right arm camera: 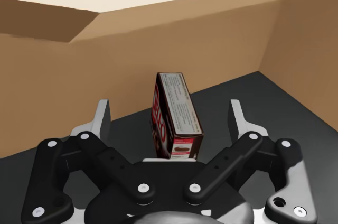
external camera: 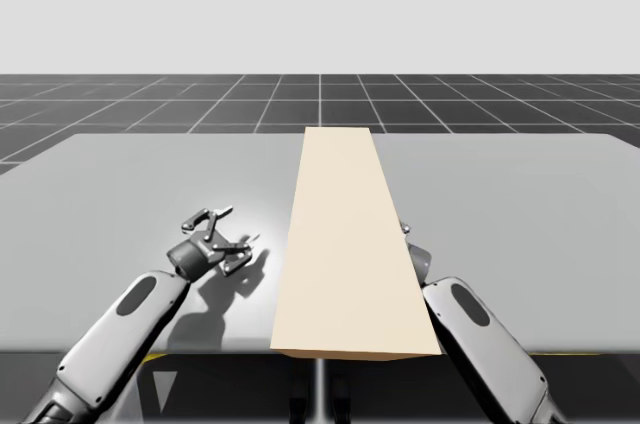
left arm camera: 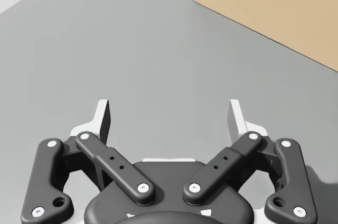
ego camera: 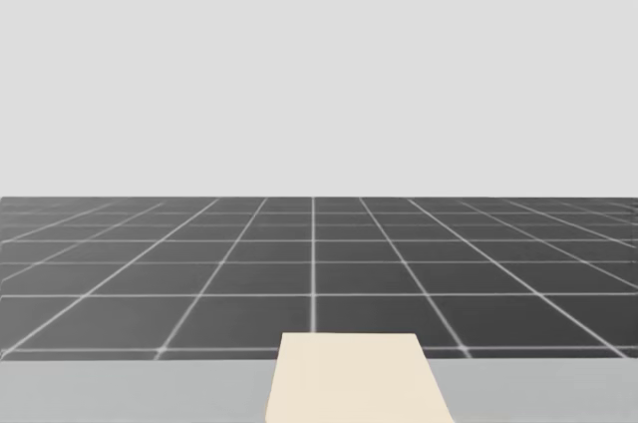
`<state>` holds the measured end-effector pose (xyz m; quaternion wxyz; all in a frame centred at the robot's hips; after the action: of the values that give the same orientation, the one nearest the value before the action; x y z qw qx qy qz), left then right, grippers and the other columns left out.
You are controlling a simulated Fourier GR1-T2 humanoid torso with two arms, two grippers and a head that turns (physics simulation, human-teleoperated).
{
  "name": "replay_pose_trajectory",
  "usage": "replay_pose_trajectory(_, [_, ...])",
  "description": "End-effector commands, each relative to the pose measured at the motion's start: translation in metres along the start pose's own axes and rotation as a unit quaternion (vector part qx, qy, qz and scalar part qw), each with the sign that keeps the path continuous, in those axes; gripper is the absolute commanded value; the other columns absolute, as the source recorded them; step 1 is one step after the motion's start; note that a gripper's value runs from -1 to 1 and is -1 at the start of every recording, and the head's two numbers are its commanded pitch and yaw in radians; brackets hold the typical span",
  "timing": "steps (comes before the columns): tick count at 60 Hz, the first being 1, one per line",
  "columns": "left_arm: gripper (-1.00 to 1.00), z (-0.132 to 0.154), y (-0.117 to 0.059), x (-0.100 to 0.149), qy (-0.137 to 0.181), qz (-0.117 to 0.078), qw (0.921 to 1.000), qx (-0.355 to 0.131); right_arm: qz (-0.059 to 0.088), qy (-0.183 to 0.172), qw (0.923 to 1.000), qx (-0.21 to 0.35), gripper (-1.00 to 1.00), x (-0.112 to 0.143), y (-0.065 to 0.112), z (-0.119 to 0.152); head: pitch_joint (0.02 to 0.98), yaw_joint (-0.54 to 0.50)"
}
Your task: Retrieve the object from inside the box.
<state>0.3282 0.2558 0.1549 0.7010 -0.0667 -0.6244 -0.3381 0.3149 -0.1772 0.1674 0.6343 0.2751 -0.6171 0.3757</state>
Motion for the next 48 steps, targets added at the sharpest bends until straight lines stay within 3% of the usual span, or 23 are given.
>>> replay_pose_trajectory(1, [-1.0, -0.002, -0.01, 0.0, 0.004, -0.012, 0.9999, -0.012, -0.038, -0.001, 0.999, 0.025, -1.0, -0.015, 0.006, -0.003, 0.125, -0.02])
replay_pose_trajectory(4, [-1.0, -0.003, -0.011, -0.001, 0.006, -0.014, 0.9998, -0.012, -0.042, 0.003, 0.9987, 0.028, -1.0, -0.026, 0.002, -0.007, 0.13, -0.03])
replay_pose_trajectory(7, [-1.0, -0.003, -0.011, -0.001, 0.007, -0.017, 0.9998, -0.011, -0.028, 0.001, 0.9994, 0.02, -1.0, -0.034, -0.002, -0.009, 0.133, -0.04])
replay_pose_trajectory(13, [-1.0, -0.003, -0.01, -0.001, 0.008, -0.016, 0.9998, -0.011, -0.023, -0.003, 0.9996, 0.013, -1.0, -0.039, -0.011, -0.009, 0.142, -0.04])
replay_pose_trajectory(25, [-1.0, -0.003, -0.01, -0.001, 0.01, -0.017, 0.9998, -0.01, -0.056, -0.013, 0.9978, 0.033, -1.0, -0.039, -0.025, -0.025, 0.153, -0.08])
replay_pose_trajectory(28, [-1.0, -0.003, -0.01, -0.001, 0.009, -0.017, 0.9998, -0.009, -0.06, -0.005, 0.9974, 0.041, -1.0, -0.039, -0.03, -0.031, 0.158, -0.08])
replay_pose_trajectory(29, [-1.0, -0.002, -0.009, -0.001, 0.009, -0.016, 0.9998, -0.009, -0.067, -0.001, 0.9969, 0.041, -1.0, -0.04, -0.031, -0.033, 0.159, -0.09])
replay_pose_trajectory(34, [-1.0, -0.002, -0.009, -0.001, 0.008, -0.017, 0.9998, -0.008, -0.068, 0.013, 0.9966, 0.044, -1.0, -0.045, -0.033, -0.042, 0.166, -0.09])
replay_pose_trajectory(37, [-1.0, -0.002, -0.008, -0.001, 0.008, -0.017, 0.9998, -0.008, -0.084, 0.029, 0.9949, 0.048, -1.0, -0.048, -0.031, -0.047, 0.169, -0.09])
replay_pose_trajectory(38, [-1.0, -0.002, -0.008, -0.001, 0.008, -0.017, 0.9998, -0.008, -0.084, 0.03, 0.9949, 0.047, -1.0, -0.049, -0.03, -0.048, 0.169, -0.09])
replay_pose_trajectory(39, [-1.0, -0.002, -0.008, -0.001, 0.008, -0.017, 0.9998, -0.008, -0.073, 0.033, 0.9959, 0.043, -1.0, -0.052, -0.03, -0.05, 0.172, -0.09])
replay_pose_trajectory(40, [-1.0, -0.002, -0.008, -0.001, 0.008, -0.017, 0.9998, -0.008, -0.075, 0.035, 0.9956, 0.043, -0.99, -0.053, -0.029, -0.051, 0.173, -0.09])
replay_pose_trajectory(43, [-1.0, -0.002, -0.008, -0.001, 0.008, -0.017, 0.9998, -0.008, -0.073, 0.043, 0.9958, 0.034, -0.78, -0.057, -0.029, -0.054, 0.177, -0.09])
replay_pose_trajectory(45, [-1.0, -0.002, -0.008, -0.001, 0.008, -0.017, 0.9998, -0.008, -0.069, 0.043, 0.9963, 0.028, -0.41, -0.059, -0.028, -0.055, 0.178, -0.09])
replay_pose_trajectory(46, [-1.0, -0.002, -0.008, -0.001, 0.008, -0.017, 0.9998, -0.008, -0.067, 0.046, 0.9964, 0.026, 0.39, -0.061, -0.027, -0.056, 0.179, -0.09])
replay_pose_trajectory(47, [-1.0, -0.002, -0.008, -0.001, 0.008, -0.018, 0.9998, -0.007, -0.066, 0.051, 0.9962, 0.026, 0.96, -0.062, -0.026, -0.056, 0.18, -0.09])
replay_pose_trajectory(48, [-1.0, -0.001, -0.008, -0.001, 0.007, -0.018, 0.9998, -0.007, -0.065, 0.052, 0.9961, 0.028, 0.99, -0.062, -0.026, -0.056, 0.18, -0.09])
